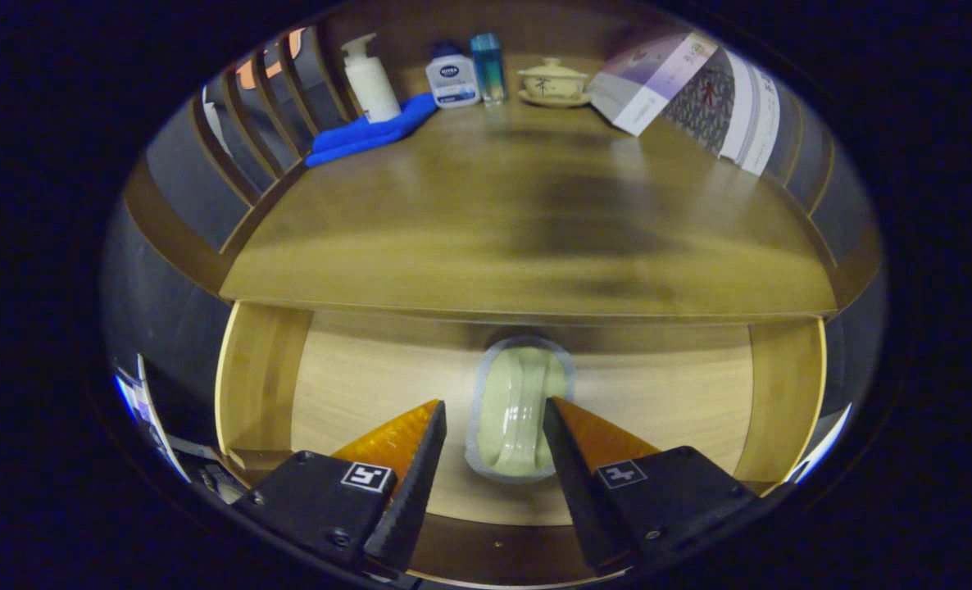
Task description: Pull open the drawer, take out the items inside it, and place them on the countertop above the cabinet.
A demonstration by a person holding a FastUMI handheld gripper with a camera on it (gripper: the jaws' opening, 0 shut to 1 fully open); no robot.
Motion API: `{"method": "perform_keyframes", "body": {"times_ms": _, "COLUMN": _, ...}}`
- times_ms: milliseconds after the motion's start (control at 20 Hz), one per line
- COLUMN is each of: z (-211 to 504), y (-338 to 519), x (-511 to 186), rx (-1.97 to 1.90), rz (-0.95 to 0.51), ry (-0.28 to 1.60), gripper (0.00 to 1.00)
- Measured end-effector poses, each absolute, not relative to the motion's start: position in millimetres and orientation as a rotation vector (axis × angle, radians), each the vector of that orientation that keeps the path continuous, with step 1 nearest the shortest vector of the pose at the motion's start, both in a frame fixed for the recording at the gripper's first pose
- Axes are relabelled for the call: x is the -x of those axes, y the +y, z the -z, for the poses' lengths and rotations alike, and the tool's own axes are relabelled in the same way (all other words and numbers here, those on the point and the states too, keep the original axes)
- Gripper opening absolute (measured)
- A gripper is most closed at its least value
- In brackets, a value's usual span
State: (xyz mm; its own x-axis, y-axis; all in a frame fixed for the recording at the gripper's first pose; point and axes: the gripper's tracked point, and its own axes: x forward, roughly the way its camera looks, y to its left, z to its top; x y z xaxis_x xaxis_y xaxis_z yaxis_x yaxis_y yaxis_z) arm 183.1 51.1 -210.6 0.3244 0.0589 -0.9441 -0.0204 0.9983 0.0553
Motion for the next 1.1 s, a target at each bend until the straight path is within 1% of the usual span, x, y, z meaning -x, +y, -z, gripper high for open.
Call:
{"method": "perform_keyframes", "body": {"times_ms": 100, "z": 215, "y": 48, "x": -183, "rx": -0.033, "rz": -0.028, "ry": 1.265, "gripper": 0.74}}
{"method": "perform_keyframes", "body": {"times_ms": 200, "z": 220, "y": 41, "x": -185, "rx": -0.029, "rz": -0.003, "ry": 1.278, "gripper": 0.67}}
{"method": "perform_keyframes", "body": {"times_ms": 250, "z": 223, "y": 37, "x": -185, "rx": -0.031, "rz": 0.013, "ry": 1.281, "gripper": 0.56}}
{"method": "perform_keyframes", "body": {"times_ms": 350, "z": 228, "y": 34, "x": -184, "rx": -0.043, "rz": 0.027, "ry": 1.301, "gripper": 0.39}}
{"method": "perform_keyframes", "body": {"times_ms": 450, "z": 231, "y": 34, "x": -184, "rx": -0.060, "rz": 0.025, "ry": 1.316, "gripper": 0.28}}
{"method": "perform_keyframes", "body": {"times_ms": 550, "z": 228, "y": 34, "x": -182, "rx": -0.056, "rz": 0.011, "ry": 1.308, "gripper": 0.24}}
{"method": "perform_keyframes", "body": {"times_ms": 650, "z": 223, "y": 36, "x": -179, "rx": -0.056, "rz": -0.004, "ry": 1.299, "gripper": 0.23}}
{"method": "perform_keyframes", "body": {"times_ms": 1100, "z": 183, "y": 38, "x": -156, "rx": -0.068, "rz": -0.073, "ry": 1.219, "gripper": 0.23}}
